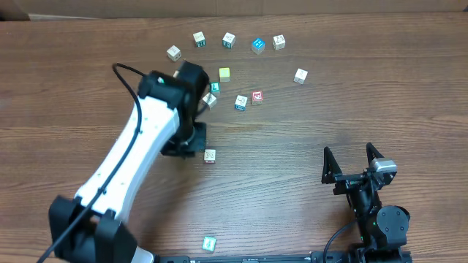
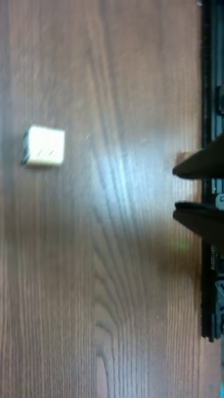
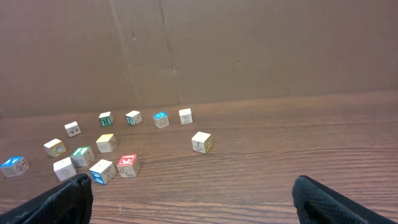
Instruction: Form a horizontal line
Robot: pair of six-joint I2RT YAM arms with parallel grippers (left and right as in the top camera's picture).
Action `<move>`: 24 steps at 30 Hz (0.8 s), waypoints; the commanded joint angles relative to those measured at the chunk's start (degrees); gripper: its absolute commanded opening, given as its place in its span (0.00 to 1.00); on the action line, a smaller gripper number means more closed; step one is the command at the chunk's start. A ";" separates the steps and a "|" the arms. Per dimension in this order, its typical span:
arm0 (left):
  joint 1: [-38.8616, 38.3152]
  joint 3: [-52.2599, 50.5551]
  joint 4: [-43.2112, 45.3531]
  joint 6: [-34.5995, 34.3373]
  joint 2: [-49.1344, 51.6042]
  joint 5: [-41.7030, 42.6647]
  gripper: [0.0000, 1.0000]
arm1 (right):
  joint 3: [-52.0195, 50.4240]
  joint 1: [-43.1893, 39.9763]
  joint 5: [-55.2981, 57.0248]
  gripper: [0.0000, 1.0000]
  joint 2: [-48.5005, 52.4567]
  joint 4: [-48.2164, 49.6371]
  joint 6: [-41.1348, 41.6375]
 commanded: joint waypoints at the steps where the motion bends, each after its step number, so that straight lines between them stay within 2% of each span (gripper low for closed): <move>1: -4.50 -4.35 0.11 -2.23 -0.96 0.70 0.30 | -0.55 0.33 0.07 1.00 -0.57 0.35 -0.44; 3: -7.37 -7.26 1.38 -3.41 -0.94 0.72 0.47 | -0.55 0.33 0.07 1.00 -0.57 0.35 -0.44; 4: -8.50 -8.66 2.25 -4.13 -0.94 0.72 0.49 | -0.55 0.33 0.07 1.00 -0.57 0.35 -0.44; 11: -16.02 -20.87 7.76 -8.98 -0.94 1.97 0.49 | -0.55 0.33 0.07 1.00 -0.57 0.35 -0.44; 21: -19.61 -30.42 15.80 -9.18 -0.92 11.39 0.50 | -0.55 0.33 0.07 1.00 -0.57 0.35 -0.44; 24: -20.44 -31.82 17.14 -9.07 -0.92 11.85 0.51 | -0.55 0.33 0.07 1.00 -0.57 0.35 -0.44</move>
